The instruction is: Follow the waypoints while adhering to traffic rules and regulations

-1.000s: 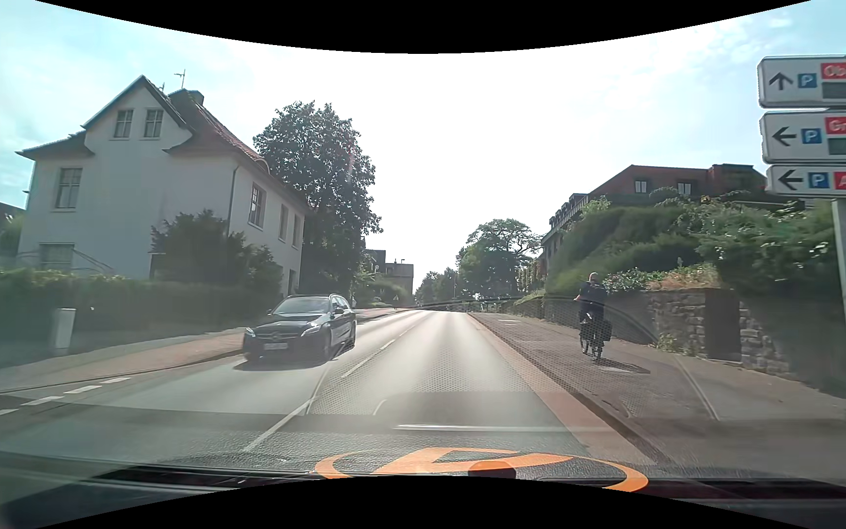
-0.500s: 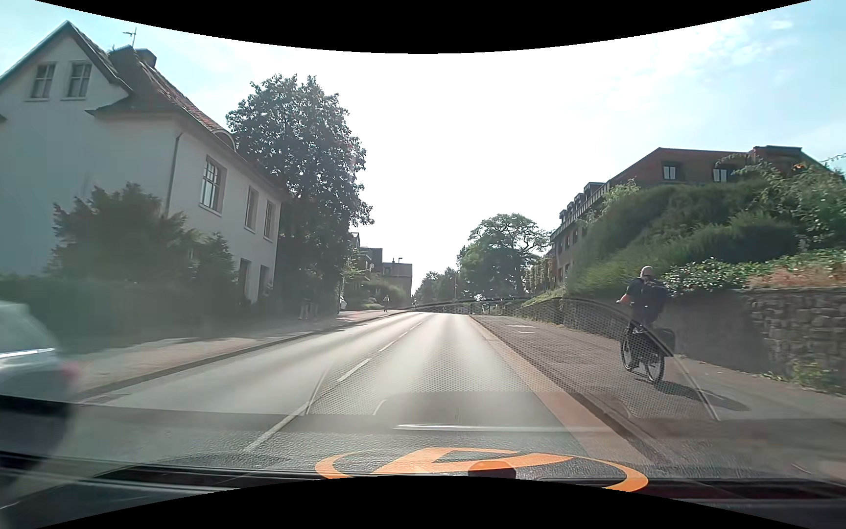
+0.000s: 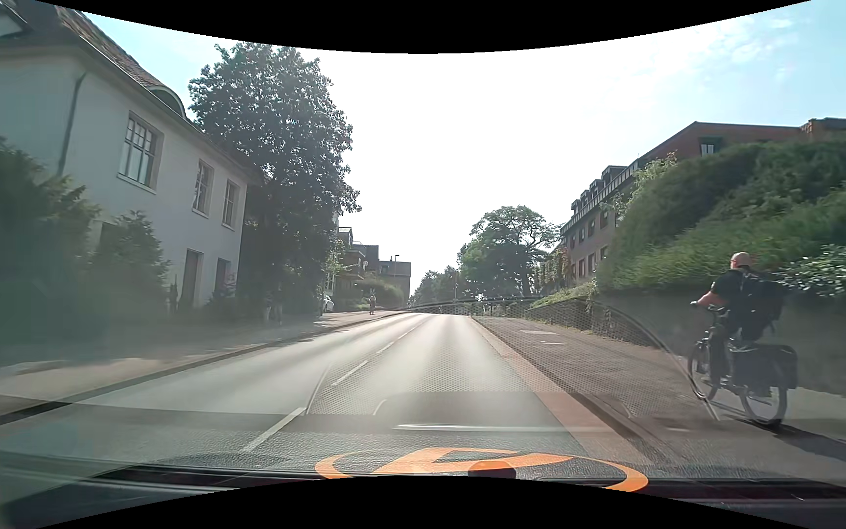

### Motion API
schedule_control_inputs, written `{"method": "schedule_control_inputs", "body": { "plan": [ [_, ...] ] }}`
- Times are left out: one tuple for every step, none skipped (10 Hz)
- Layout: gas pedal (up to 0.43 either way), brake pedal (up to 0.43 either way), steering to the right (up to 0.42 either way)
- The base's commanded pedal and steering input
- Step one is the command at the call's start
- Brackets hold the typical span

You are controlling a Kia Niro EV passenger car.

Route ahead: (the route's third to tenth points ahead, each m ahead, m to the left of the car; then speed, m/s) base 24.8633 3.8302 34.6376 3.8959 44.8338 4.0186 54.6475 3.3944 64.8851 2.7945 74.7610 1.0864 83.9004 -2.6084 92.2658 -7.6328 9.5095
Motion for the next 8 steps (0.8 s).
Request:
{"method": "schedule_control_inputs", "body": {
  "plan": [
    [0.177,0.0,0.002],
    [0.177,0.0,0.002],
    [0.177,0.0,0.003],
    [0.189,0.0,0.002],
    [0.189,0.0,0.002],
    [0.189,0.0,0.002],
    [0.189,0.0,0.002],
    [0.189,0.0,0.002]
  ]
}}
